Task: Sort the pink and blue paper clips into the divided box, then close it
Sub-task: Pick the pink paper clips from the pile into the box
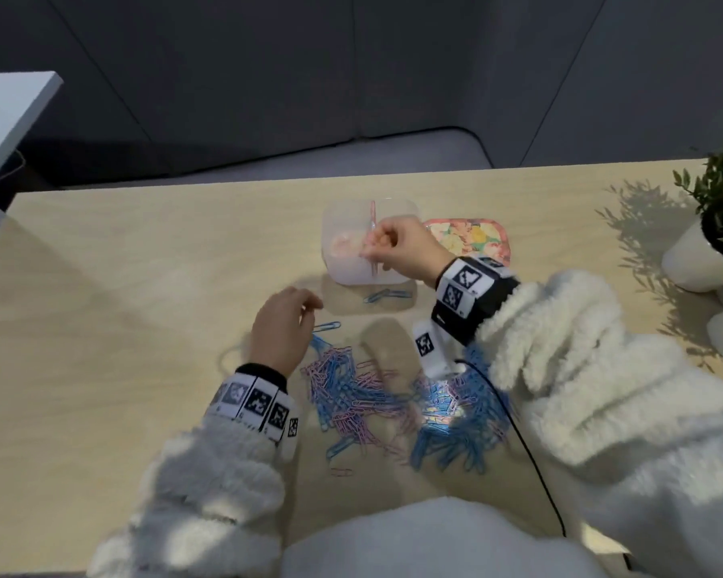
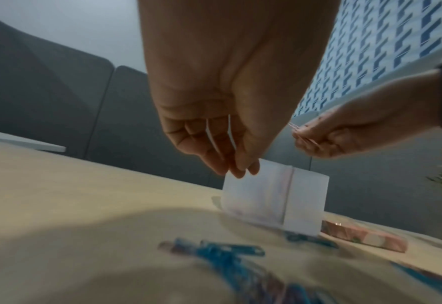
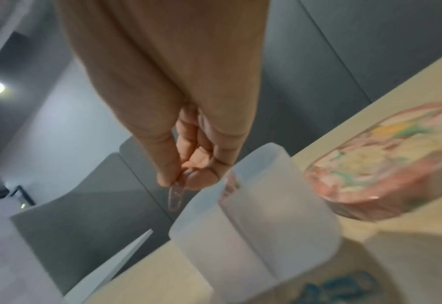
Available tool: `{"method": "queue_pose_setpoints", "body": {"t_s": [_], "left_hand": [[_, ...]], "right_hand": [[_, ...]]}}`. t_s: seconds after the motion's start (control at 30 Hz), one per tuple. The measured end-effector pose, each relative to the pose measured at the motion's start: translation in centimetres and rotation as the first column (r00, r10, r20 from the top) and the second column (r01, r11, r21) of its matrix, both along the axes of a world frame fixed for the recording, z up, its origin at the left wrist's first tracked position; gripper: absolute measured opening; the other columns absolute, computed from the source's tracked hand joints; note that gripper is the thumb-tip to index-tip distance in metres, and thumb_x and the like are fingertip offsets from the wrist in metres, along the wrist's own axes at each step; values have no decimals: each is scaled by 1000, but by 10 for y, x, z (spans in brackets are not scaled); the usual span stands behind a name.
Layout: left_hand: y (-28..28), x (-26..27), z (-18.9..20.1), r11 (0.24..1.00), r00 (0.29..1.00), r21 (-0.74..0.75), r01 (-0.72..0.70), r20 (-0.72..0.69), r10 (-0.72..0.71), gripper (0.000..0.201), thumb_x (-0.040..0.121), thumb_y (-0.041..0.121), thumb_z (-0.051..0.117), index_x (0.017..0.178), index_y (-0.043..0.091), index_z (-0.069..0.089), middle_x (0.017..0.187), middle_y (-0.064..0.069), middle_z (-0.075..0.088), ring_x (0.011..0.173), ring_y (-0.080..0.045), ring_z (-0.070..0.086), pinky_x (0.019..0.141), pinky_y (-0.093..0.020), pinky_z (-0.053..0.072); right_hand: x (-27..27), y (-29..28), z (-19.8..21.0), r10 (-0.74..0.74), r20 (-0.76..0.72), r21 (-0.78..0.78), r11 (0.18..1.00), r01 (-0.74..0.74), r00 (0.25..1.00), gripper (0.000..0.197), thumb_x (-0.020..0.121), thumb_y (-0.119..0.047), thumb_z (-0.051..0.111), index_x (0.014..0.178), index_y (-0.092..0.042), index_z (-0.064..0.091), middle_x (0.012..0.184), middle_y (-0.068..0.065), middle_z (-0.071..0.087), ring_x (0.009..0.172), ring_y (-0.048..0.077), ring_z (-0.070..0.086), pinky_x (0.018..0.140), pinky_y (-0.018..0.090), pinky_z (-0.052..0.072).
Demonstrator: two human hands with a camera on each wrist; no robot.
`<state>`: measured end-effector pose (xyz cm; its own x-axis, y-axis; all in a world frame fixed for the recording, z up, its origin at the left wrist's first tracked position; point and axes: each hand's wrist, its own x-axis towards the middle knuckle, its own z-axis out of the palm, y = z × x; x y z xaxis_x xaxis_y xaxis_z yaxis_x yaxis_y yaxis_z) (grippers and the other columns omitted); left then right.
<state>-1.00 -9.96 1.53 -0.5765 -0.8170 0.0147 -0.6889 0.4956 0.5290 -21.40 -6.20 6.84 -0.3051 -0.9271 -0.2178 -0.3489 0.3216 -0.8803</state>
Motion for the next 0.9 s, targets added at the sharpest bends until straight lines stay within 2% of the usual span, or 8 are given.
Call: {"method": "queue_pose_setpoints", "body": {"t_s": [0.17,0.23,0.3,0.37,0.5,0.63,0.77,0.9], "left_hand": [[22,32,-14,983,995,157,-90,55,82,16,86,8,52,91,16,65,98,-4,65,83,-19,59,76,-34,49],[26,41,-16,976,990,176,-129,72,118,14,86,9,53,91,15,65,98,-3,64,80,-17,58,76,-32,48],[28,49,-20,967,985,197,-160,91,144,13,87,11,54,92,16,65,98,-3,64,81,-17,57,78,-32,48],[31,55,-23,958,982,222,-182,99,163,11,87,13,55,93,16,64,99,-2,63,83,-17,58,80,-33,50],[44,50,-29,940,979,275,-204,66,193,13,87,20,59,100,17,60,96,2,61,81,-13,55,73,-25,43],[43,36,-35,955,985,245,-167,76,153,20,85,24,61,102,15,59,99,0,57,88,-18,58,81,-33,50],[41,33,-37,961,990,256,-107,113,80,22,83,24,62,100,11,59,95,2,48,87,-18,54,80,-30,45],[44,33,-37,960,996,269,-73,74,55,18,83,17,63,98,9,58,92,2,50,82,-14,49,74,-24,38]], "right_hand": [[-9,-51,-9,-215,27,-11,976,215,976,23,76,3,67,63,-14,59,61,1,56,56,16,55,56,27,52],[-11,-60,-13,-239,8,0,971,239,971,6,78,-1,66,76,-7,67,73,5,64,66,20,60,72,37,57],[-9,-58,-12,-218,-137,-21,976,217,966,15,82,-4,61,94,-3,70,96,12,70,84,22,63,89,38,53],[2,-45,-9,-180,-282,-91,983,160,942,20,86,-6,53,98,-3,69,102,13,70,90,22,62,91,35,50],[49,9,-29,180,-332,-51,977,-208,926,17,87,-8,54,96,-6,68,97,11,70,85,18,60,84,32,49],[83,43,-70,566,-408,210,822,-530,716,20,86,-17,58,104,-12,65,108,9,60,105,24,51,92,38,41],[84,53,-81,630,-507,279,766,-579,588,19,87,-20,56,102,-11,64,112,10,53,111,25,44,89,39,40],[58,68,-85,553,-524,253,827,-502,648,17,89,-19,54,96,-11,67,108,8,55,107,24,47,85,38,43]]}}
